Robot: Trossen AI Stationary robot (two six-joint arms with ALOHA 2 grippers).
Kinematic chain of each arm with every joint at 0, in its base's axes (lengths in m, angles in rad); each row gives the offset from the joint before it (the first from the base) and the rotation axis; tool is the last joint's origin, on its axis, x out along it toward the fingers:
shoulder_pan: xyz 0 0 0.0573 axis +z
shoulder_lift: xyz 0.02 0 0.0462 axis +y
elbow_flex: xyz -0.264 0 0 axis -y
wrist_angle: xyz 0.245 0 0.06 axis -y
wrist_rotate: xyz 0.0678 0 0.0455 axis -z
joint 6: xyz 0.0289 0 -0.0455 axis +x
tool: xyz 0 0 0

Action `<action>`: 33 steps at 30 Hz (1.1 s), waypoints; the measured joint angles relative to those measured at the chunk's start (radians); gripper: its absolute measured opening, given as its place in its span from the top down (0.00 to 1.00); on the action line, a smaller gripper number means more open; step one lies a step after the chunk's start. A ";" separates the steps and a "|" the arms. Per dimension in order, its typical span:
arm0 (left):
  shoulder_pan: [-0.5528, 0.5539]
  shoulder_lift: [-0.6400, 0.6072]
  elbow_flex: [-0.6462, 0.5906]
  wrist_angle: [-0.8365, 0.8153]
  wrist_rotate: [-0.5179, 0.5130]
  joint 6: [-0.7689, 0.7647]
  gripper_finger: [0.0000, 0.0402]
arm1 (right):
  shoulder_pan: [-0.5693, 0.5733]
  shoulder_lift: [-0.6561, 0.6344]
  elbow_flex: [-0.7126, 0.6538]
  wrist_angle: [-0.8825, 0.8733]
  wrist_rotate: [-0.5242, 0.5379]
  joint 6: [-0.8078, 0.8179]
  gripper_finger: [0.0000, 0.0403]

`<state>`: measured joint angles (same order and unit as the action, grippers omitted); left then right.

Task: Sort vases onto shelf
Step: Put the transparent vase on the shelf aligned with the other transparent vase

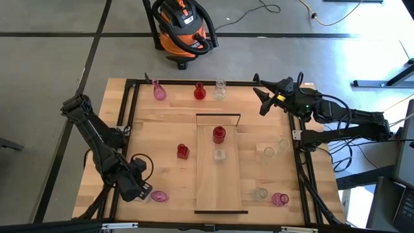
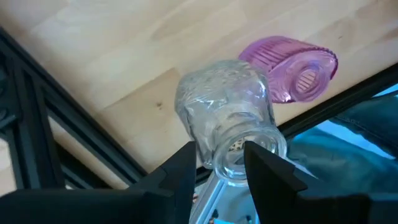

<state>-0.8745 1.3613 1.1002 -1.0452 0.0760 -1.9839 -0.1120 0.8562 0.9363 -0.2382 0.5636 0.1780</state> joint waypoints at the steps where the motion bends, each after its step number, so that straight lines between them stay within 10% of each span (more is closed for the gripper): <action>1: 0.000 0.000 -0.006 0.006 -0.002 0.000 0.68 | 0.000 0.000 0.000 0.000 0.000 0.000 0.50; 13: 0.001 0.001 -0.091 0.126 0.031 -0.004 0.70 | 0.000 0.000 0.000 0.000 0.000 0.000 0.50; 19: 0.023 -0.002 -0.091 0.118 0.101 0.004 0.90 | 0.000 0.000 0.000 0.000 0.000 0.000 0.50; 33: 0.205 -0.070 0.075 -0.084 -0.017 0.180 0.94 | 0.000 0.000 0.000 0.000 0.000 0.000 0.50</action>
<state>-0.6697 1.2908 1.1750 -1.1295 0.0589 -1.8034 -0.1120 0.8560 0.9360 -0.2382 0.5640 0.1778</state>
